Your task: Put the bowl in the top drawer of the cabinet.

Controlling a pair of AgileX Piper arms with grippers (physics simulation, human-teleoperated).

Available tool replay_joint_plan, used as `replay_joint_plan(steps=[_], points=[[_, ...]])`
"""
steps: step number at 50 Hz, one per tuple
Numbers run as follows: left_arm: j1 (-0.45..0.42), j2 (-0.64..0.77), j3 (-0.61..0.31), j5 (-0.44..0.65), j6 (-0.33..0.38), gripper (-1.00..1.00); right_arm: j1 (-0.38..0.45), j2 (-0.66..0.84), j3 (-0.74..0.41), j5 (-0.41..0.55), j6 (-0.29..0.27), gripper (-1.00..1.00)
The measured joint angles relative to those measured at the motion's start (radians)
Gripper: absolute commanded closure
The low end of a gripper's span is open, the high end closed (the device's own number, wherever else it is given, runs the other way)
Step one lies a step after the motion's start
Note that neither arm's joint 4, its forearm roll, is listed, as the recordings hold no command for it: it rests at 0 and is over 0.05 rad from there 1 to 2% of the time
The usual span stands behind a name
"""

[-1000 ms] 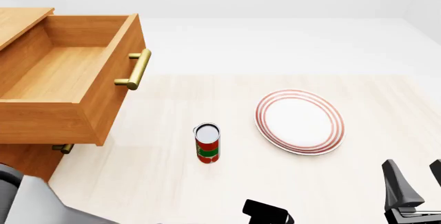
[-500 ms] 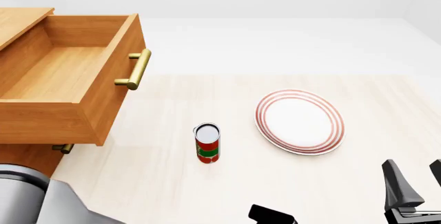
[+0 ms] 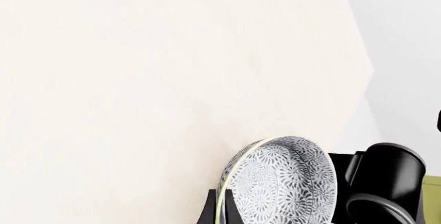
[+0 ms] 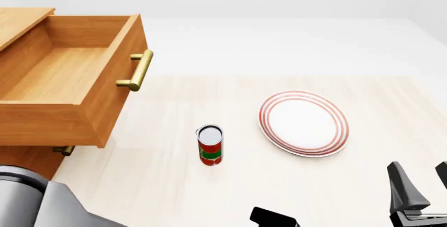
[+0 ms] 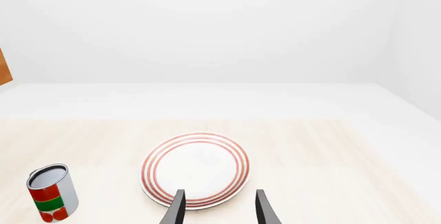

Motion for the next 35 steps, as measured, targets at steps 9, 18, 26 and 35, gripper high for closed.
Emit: replay_joint_plan(steps=[9, 18, 26, 35], points=[[0.012, -0.035, 0.016, 0.019, 0.006, 1.00, 0.000, 0.000, 0.000, 0.000, 0.000, -1.00], [0.029, -0.096, 0.036, 0.045, 0.021, 1.00, 0.000, 0.000, 0.000, 0.000, 0.000, -1.00], [0.048, -0.162, 0.050, 0.080, 0.037, 1.00, 0.000, 0.000, 0.000, 0.000, 0.000, -1.00], [0.076, -0.239, 0.064, 0.124, 0.053, 1.00, 0.000, 0.000, 0.000, 0.000, 0.000, -1.00]])
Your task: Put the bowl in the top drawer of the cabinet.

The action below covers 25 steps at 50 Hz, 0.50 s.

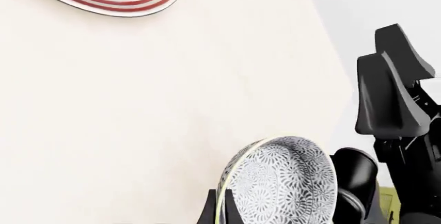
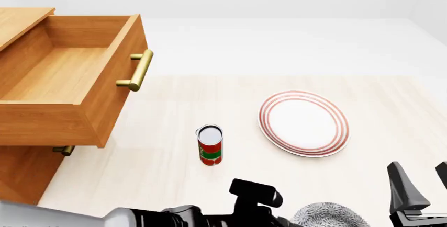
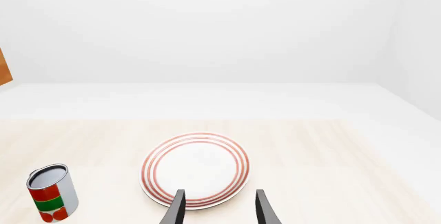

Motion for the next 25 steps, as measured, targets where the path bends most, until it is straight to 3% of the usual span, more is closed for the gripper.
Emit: replay_joint_plan(steps=[25], points=[[0.078, -0.180, -0.016, 0.148, 0.037, 1.00, 0.000, 0.000, 0.000, 0.000, 0.000, -1.00]])
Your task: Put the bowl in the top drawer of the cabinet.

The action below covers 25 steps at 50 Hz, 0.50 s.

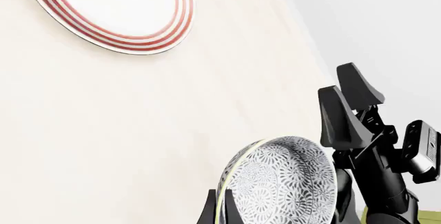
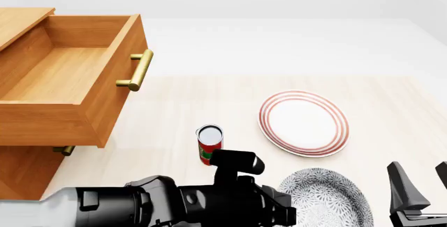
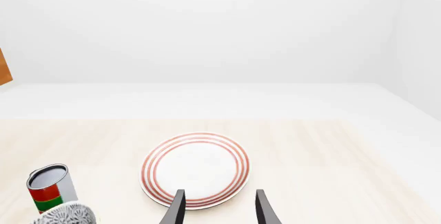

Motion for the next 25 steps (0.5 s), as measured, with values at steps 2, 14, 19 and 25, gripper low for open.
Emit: replay_joint_plan(steps=[2, 14, 19, 25], points=[[0.006, -0.011, -0.003, 0.012, 0.002, 1.00, 0.000, 0.000, 0.000, 0.000, 0.000, -1.00], [0.033, -0.078, -0.017, 0.076, 0.007, 1.00, 0.000, 0.000, 0.000, 0.000, 0.000, -1.00], [0.047, -0.107, -0.020, 0.100, 0.011, 1.00, 0.000, 0.000, 0.000, 0.000, 0.000, -1.00], [0.071, -0.142, -0.022, 0.126, 0.025, 1.00, 0.000, 0.000, 0.000, 0.000, 0.000, -1.00]])
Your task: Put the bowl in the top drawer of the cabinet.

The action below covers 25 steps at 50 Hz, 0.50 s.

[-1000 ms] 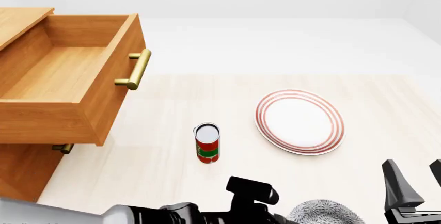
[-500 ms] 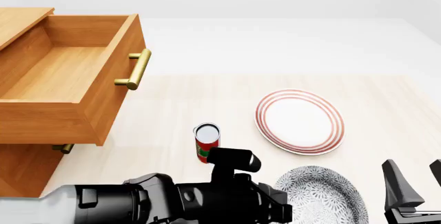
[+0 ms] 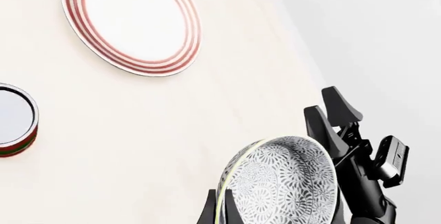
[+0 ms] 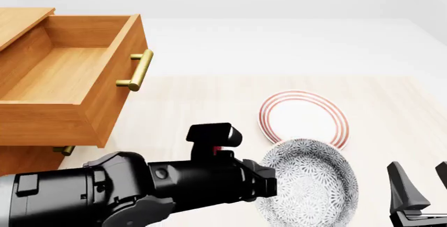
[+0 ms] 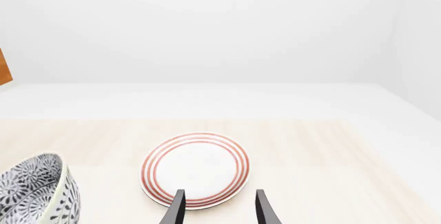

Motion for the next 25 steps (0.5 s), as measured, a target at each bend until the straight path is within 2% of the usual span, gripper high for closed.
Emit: replay_joint_plan(steps=[25], points=[[0.075, -0.119, -0.026, 0.118, 0.006, 1.00, 0.000, 0.000, 0.000, 0.000, 0.000, -1.00]])
